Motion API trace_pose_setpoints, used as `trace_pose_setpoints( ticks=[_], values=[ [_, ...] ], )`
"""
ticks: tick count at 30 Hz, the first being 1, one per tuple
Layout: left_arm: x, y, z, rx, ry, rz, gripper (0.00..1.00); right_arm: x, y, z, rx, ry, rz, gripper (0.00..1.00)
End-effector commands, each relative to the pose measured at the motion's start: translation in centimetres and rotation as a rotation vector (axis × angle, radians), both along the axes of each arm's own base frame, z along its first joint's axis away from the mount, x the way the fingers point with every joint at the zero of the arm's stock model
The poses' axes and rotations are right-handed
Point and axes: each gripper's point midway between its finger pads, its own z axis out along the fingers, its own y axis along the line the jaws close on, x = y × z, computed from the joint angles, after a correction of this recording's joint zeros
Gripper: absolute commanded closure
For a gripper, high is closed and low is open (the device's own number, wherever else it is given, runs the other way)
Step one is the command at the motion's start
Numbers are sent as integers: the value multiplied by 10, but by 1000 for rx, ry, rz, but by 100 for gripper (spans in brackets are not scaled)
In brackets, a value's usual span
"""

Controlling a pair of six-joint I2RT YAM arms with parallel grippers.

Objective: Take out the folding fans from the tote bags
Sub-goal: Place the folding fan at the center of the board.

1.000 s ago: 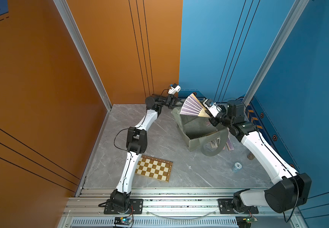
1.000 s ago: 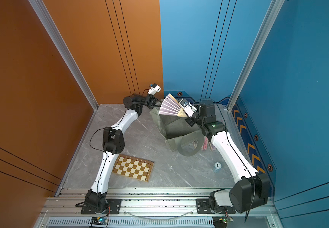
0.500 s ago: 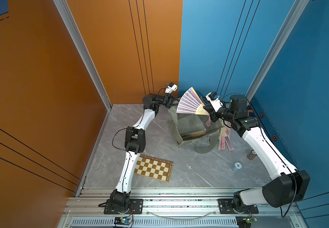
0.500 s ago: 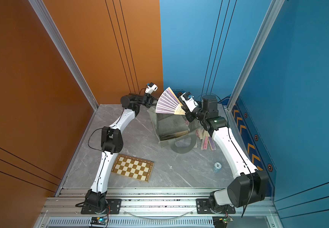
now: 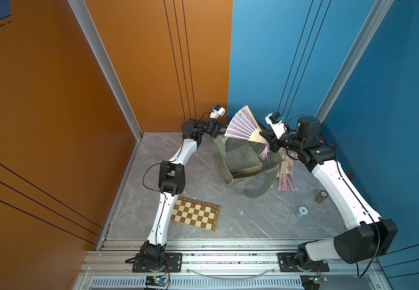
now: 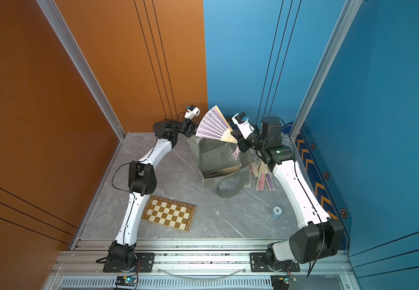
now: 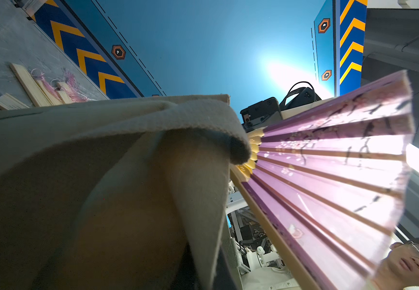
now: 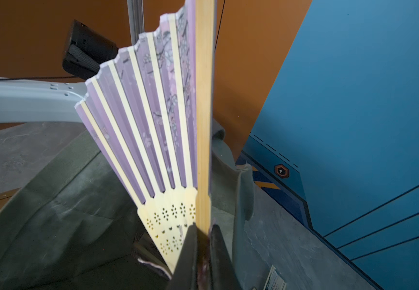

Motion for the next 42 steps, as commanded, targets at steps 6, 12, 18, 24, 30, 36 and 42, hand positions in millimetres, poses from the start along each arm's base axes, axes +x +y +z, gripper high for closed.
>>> trace_pose_setpoints(
  ticks=[6, 12, 18, 24, 30, 36, 42],
  values=[
    [-14, 24, 23, 143, 243, 11, 100, -14, -3, 77, 230, -87, 45, 100],
    [-11, 38, 31, 134, 232, 40, 100, 7, -50, 104, 452, -72, -95, 100],
    [-12, 38, 32, 136, 228, 39, 100, 23, -96, 88, 461, -15, -286, 100],
    [-11, 37, 32, 134, 220, 39, 100, 40, -149, 38, 355, 116, -558, 100],
    [-12, 38, 34, 133, 216, 40, 100, 50, -174, -20, 277, 246, -710, 100],
    [-12, 38, 34, 133, 215, 40, 100, 53, -177, -74, 155, 381, -787, 100],
    [-15, 40, 40, 131, 204, 44, 100, 52, -162, -134, -211, 448, -850, 100]
  ],
)
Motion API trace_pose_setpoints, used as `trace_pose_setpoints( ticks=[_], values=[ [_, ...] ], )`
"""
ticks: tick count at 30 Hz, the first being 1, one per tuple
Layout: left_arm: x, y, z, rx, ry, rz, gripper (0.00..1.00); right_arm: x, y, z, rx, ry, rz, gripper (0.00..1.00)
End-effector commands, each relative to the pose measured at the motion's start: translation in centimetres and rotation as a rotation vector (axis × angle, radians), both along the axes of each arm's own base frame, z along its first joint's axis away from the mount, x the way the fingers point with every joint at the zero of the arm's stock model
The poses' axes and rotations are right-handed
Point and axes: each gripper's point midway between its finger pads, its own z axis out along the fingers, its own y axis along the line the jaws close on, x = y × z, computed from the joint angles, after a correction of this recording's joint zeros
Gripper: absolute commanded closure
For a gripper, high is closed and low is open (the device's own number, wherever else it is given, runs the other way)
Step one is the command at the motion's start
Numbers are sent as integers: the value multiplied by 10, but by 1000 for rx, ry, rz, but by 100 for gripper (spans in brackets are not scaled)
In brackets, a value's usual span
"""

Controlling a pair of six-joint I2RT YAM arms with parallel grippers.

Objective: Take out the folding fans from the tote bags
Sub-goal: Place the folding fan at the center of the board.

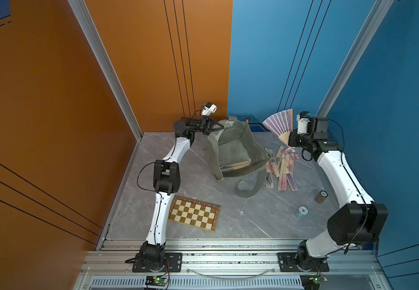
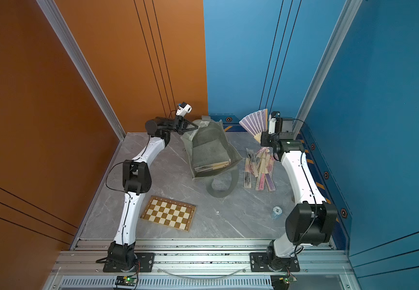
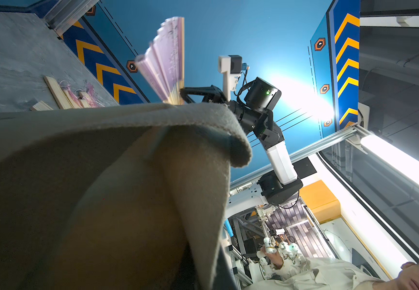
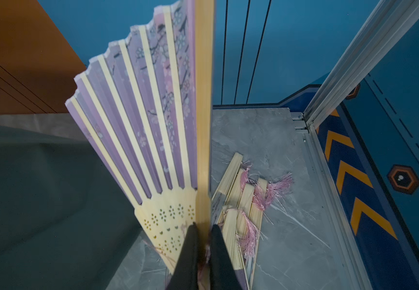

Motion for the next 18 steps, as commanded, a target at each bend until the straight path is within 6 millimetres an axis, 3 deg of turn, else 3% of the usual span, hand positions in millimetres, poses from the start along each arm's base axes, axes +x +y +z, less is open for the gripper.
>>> trace_pose_setpoints(
  ticks=[1, 5, 10, 18],
  values=[
    [-27, 10, 32, 125, 209, -15, 100, -10, 1, -42, -247, 161, -14, 100],
    [-29, 11, 35, 125, 210, -15, 100, -4, 14, -74, -373, 232, -27, 100],
    [-35, 12, 43, 124, 205, -15, 100, -2, 24, -129, -430, 355, -36, 100],
    [-43, 14, 53, 124, 204, -13, 100, -1, 43, -164, -473, 414, -18, 100]
  ],
)
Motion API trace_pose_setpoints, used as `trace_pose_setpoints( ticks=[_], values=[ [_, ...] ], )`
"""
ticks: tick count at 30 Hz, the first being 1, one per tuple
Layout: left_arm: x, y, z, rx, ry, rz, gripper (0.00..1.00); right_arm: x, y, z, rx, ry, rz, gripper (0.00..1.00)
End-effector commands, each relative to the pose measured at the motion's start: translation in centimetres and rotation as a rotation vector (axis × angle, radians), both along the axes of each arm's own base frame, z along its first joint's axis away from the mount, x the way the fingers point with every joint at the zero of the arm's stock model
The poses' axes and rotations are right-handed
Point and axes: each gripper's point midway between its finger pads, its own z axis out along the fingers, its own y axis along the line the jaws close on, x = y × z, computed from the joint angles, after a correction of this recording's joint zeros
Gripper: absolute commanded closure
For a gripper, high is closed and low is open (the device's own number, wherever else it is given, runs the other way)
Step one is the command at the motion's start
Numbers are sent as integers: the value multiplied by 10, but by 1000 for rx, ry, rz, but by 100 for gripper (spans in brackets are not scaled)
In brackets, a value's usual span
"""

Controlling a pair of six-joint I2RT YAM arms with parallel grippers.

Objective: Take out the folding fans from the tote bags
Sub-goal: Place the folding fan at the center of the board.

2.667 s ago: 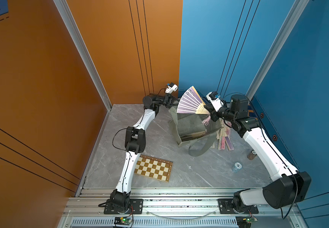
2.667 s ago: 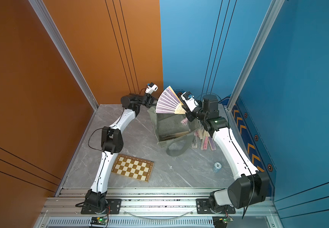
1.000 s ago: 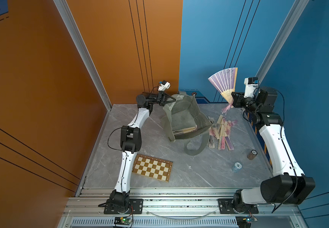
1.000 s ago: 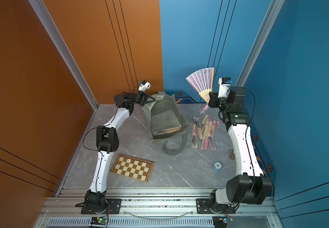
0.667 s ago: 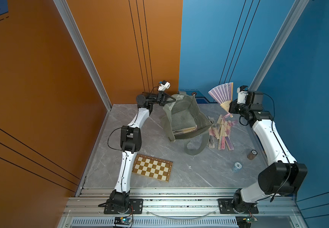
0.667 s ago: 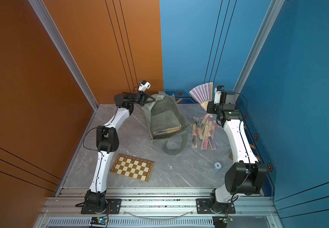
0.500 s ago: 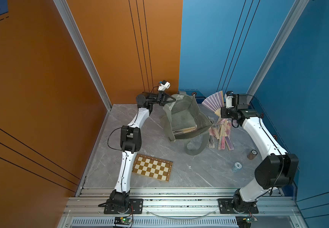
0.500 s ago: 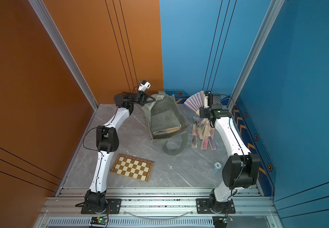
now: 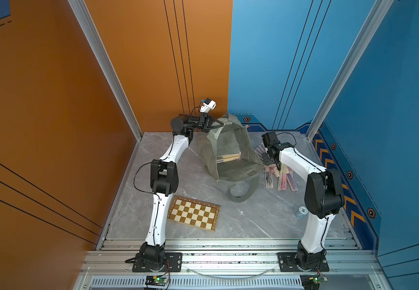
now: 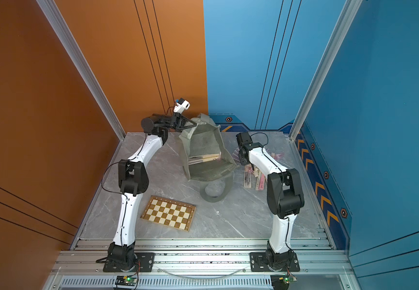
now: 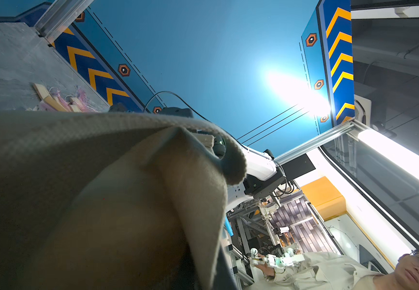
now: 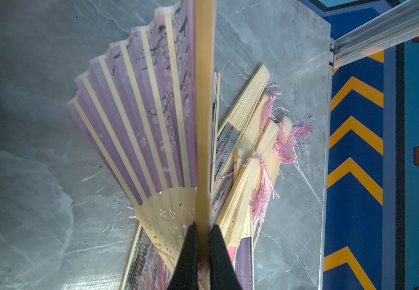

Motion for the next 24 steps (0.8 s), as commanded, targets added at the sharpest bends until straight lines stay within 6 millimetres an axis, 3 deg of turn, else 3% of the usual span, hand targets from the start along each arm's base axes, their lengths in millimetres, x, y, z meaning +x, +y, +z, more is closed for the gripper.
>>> trace_pose_setpoints(
  ticks=[1, 10, 12, 19, 24],
  values=[
    [-27, 9, 21, 133, 244, -16, 100, -5, 1, -4, -50, 19, -16, 100],
    [-30, 8, 21, 136, 261, -20, 100, -21, 21, -32, -41, 105, 34, 100],
    [-30, 7, 20, 136, 264, -20, 100, -25, 25, -35, -35, 114, 42, 91],
    [-29, 7, 18, 138, 268, -22, 100, -32, 33, -47, -14, 150, 65, 95],
    [-29, 9, 20, 136, 264, -17, 100, -37, 44, -56, 6, 181, 91, 91]
  ],
)
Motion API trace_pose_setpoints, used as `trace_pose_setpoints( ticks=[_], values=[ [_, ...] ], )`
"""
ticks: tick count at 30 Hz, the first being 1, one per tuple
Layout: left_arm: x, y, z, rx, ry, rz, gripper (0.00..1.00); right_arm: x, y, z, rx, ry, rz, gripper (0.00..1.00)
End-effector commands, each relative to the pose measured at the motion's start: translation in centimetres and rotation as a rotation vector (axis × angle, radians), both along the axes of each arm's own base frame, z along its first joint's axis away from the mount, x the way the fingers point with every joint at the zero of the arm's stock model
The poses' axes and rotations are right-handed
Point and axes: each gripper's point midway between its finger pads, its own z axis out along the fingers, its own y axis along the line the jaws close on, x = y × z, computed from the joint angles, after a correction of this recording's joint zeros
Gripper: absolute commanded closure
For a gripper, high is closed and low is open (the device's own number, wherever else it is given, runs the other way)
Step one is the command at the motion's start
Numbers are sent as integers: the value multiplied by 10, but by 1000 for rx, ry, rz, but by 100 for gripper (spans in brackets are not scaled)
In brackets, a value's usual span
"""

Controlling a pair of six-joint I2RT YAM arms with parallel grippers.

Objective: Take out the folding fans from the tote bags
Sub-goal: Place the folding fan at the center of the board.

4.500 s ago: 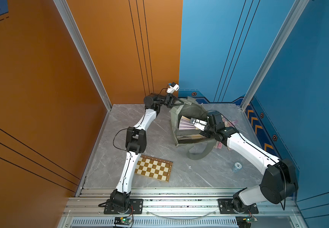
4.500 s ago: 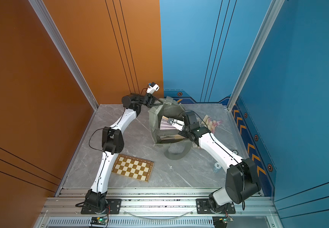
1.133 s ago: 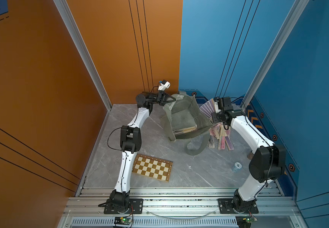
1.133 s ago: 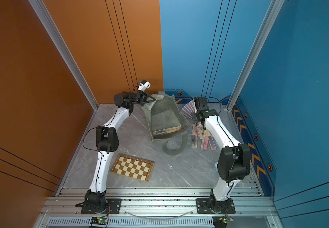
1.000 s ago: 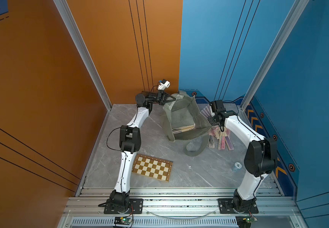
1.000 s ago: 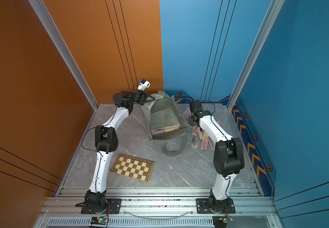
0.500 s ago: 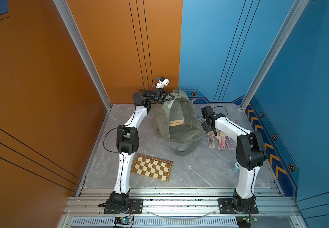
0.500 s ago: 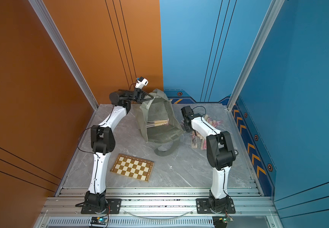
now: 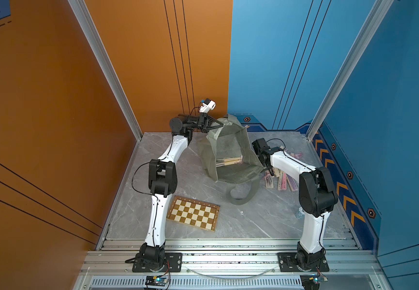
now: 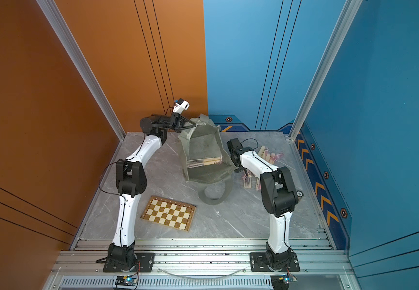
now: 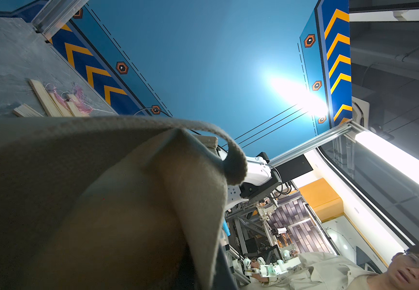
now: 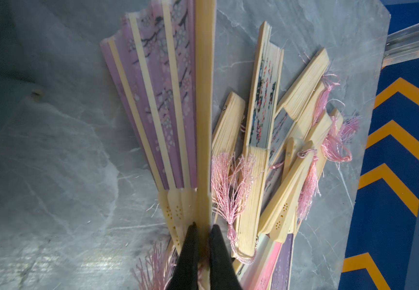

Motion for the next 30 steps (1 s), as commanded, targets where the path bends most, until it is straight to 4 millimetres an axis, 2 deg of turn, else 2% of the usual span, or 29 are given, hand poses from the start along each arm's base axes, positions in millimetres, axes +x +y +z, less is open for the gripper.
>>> trace_pose_setpoints(
  ticks=[1, 4, 7, 13, 18, 23, 27, 30],
  values=[
    [-24, 9, 19, 132, 245, -16, 100, -17, 9, -24, 10, 90, 10, 91],
    [-25, 11, 22, 130, 240, -11, 100, -21, 14, -31, 14, 115, 23, 85],
    [-24, 14, 24, 129, 238, -6, 100, -24, 19, -35, 22, 133, 34, 70],
    [-24, 15, 24, 128, 236, -4, 100, -30, 25, -41, 54, 170, 53, 57],
    [-23, 12, 22, 129, 240, -9, 100, -32, 29, -39, 87, 185, 81, 42],
    [-24, 11, 22, 129, 239, -11, 100, -26, 24, -28, 134, 191, 105, 38],
    [-25, 11, 23, 129, 237, -11, 100, -14, 16, -17, 216, 183, 71, 35],
    [-25, 11, 23, 128, 235, -11, 100, -11, 17, -13, 250, 187, 108, 35]
  ],
)
